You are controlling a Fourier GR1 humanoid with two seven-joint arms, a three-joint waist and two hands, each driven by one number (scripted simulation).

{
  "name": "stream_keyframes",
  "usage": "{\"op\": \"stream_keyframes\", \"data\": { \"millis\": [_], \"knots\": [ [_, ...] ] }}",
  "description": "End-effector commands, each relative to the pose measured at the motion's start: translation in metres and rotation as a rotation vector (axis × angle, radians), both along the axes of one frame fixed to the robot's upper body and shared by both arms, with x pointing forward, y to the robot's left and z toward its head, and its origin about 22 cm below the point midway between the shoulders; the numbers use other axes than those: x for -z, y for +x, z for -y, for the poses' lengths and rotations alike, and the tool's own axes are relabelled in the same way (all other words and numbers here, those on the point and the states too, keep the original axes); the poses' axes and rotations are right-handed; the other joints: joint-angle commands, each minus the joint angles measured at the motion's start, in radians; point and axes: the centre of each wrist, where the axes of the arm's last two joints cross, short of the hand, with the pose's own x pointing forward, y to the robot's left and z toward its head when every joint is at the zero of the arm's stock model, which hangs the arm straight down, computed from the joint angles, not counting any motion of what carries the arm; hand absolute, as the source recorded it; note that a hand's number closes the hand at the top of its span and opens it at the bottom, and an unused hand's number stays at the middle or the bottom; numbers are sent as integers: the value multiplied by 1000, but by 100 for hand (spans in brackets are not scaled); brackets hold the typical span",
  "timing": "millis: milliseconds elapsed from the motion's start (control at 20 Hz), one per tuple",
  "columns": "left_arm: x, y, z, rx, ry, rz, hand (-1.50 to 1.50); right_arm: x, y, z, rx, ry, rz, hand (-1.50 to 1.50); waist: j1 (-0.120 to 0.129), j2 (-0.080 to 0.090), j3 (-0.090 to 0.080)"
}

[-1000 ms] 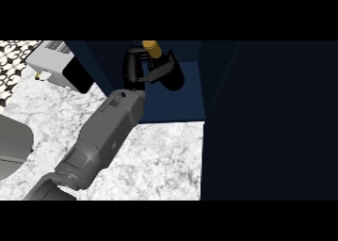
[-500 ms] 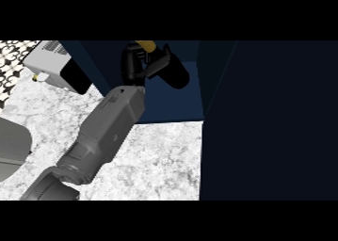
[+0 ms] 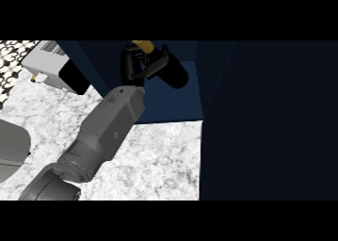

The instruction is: Pick up the wine, place it into the cabinet and close the cabinet

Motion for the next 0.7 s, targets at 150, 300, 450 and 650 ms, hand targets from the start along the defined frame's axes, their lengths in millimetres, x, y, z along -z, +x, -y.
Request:
{"op": "stream_keyframes", "data": {
  "millis": [150,300,450,650],
  "knots": [
    [14,-1,-24,-71,60,-33,-150,-6,-12,-5,-21,24,44,-150,-14,16,-4],
    [12,1,-30,-55,81,-57,-150,-6,-12,-1,-28,28,17,-150,-2,10,-4],
    [21,-4,-28,-59,112,-57,-150,-4,-9,-6,-27,22,24,-150,-1,11,-4],
    [26,-7,-23,-68,151,-81,-150,-10,-10,-4,-34,33,38,-150,-8,13,-5]
  ]
}}
